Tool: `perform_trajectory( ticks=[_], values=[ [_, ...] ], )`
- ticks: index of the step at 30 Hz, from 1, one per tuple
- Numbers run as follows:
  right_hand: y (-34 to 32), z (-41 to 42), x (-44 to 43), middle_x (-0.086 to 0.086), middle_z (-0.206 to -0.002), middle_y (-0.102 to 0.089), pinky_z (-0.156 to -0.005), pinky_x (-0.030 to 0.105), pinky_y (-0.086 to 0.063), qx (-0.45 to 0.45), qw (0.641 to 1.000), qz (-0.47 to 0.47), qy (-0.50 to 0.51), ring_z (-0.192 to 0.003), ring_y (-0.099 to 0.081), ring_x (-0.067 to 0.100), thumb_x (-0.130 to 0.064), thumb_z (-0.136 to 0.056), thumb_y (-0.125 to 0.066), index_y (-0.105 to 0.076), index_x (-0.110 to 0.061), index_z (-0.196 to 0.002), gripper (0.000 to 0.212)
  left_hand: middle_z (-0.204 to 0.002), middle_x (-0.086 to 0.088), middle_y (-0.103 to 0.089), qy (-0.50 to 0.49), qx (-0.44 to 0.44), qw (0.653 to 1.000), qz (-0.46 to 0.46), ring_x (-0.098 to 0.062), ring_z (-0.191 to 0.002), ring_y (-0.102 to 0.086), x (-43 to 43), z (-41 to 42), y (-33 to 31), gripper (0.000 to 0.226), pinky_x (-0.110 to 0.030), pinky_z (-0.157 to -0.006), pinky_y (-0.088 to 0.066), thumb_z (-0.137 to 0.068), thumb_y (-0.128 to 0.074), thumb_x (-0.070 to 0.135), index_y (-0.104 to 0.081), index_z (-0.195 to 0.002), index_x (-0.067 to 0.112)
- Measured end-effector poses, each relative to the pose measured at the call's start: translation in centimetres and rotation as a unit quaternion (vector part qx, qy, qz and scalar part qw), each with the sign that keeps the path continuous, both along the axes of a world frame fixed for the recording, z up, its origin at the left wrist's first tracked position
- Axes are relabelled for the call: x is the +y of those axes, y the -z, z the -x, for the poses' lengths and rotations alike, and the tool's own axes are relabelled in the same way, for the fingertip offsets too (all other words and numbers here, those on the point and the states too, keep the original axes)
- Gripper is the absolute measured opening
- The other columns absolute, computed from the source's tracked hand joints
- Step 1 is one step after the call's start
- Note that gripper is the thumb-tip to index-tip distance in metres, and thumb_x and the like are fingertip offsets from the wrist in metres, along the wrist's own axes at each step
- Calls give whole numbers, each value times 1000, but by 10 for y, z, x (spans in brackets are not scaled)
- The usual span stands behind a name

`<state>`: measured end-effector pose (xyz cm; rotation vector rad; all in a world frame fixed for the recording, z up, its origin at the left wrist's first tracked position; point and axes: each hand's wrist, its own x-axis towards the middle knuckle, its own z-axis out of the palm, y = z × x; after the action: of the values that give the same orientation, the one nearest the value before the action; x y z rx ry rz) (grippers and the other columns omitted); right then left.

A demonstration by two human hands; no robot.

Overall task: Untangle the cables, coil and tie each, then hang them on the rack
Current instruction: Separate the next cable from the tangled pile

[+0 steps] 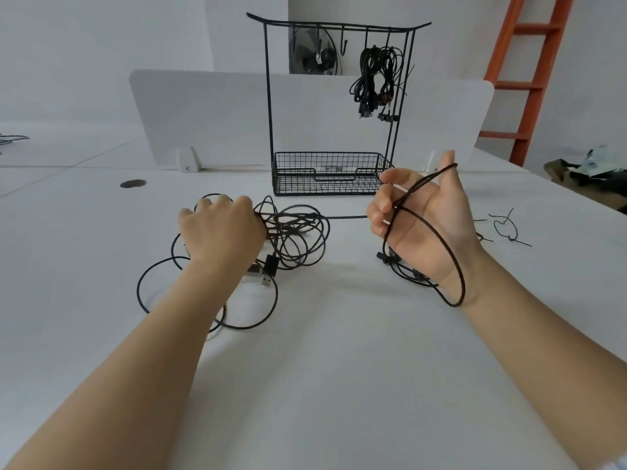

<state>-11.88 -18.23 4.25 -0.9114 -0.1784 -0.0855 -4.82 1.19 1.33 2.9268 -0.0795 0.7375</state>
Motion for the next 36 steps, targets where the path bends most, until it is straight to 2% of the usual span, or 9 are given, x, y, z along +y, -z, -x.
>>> perform_trajectory(
  ticks=[5,8,11,15,21,24,27,32,36],
  values=[
    [-4,-1,-4,5,-45,-47,-44,14,-36,-11,998,-55,22,-41,-42,16,-60,-91,-12,-65,-9,-55,83,-69,-1,-47,9,30,990,135,-28,-84,-46,24,-13,-5,21,-35,-77,-25,-91,-40,22,-56,-80,14],
    [-1,-5,-11,5,-46,-49,-42,13,-37,26,997,-41,65,-39,-45,16,-61,-92,-13,-64,-9,-58,80,-61,2,-56,163,145,898,382,-22,-66,-53,26,-10,-11,21,-29,-71,-37,-93,-50,24,-57,-76,15],
    [5,-10,-15,2,-50,-58,-38,12,-29,59,977,153,137,-32,-43,13,-52,-96,-22,-58,-11,-73,58,-51,0,-53,253,167,803,513,-12,-41,-50,24,-2,-19,25,-18,-56,-42,-90,-53,8,-64,-70,19],
    [16,-4,0,2,-77,-62,-36,16,-31,-30,858,489,155,-34,-44,3,-19,-95,-45,-57,-18,-88,14,-52,1,-38,273,202,768,543,-7,-37,-24,20,1,-23,46,-12,-37,-23,-88,-54,3,-67,-47,19],
    [27,4,23,-8,-76,-62,-51,6,-36,-86,773,624,70,-51,-51,-8,-20,-85,-58,-58,-33,-77,15,-63,-8,-42,232,200,847,436,-19,-65,-38,5,11,-19,36,-30,-66,-29,-74,-71,33,-59,-69,-1],
    [33,1,23,-9,-61,-57,-66,20,-42,-66,784,616,44,-51,-51,-2,-14,-84,-58,-65,-21,-74,15,-49,4,-33,218,185,877,386,-14,-53,-31,-3,16,-18,39,-21,-50,-24,-84,-63,37,-44,-64,10],
    [32,4,25,-12,-57,-57,-63,21,-41,-78,800,595,18,-53,-50,1,-22,-82,-60,-62,-38,-60,26,-39,9,-26,189,146,901,362,-13,-45,-26,-7,18,-16,46,-25,-46,-21,-86,-60,40,-36,-60,11],
    [38,3,34,-11,-47,-49,-55,27,-32,-80,686,716,99,-50,-43,3,-33,-81,-64,-65,-23,-72,13,-51,1,-36,182,112,913,348,-15,-48,-35,-10,15,-13,42,-25,-49,-27,-87,-61,35,-41,-57,12],
    [29,-2,23,-6,-50,-50,-46,13,-32,-30,810,570,133,-39,-42,4,-15,-85,-62,-66,-11,-66,20,-78,7,-56,221,92,919,313,-12,-76,-52,0,14,-19,21,-24,-65,-37,-81,-68,32,-51,-74,22]
  ],
)
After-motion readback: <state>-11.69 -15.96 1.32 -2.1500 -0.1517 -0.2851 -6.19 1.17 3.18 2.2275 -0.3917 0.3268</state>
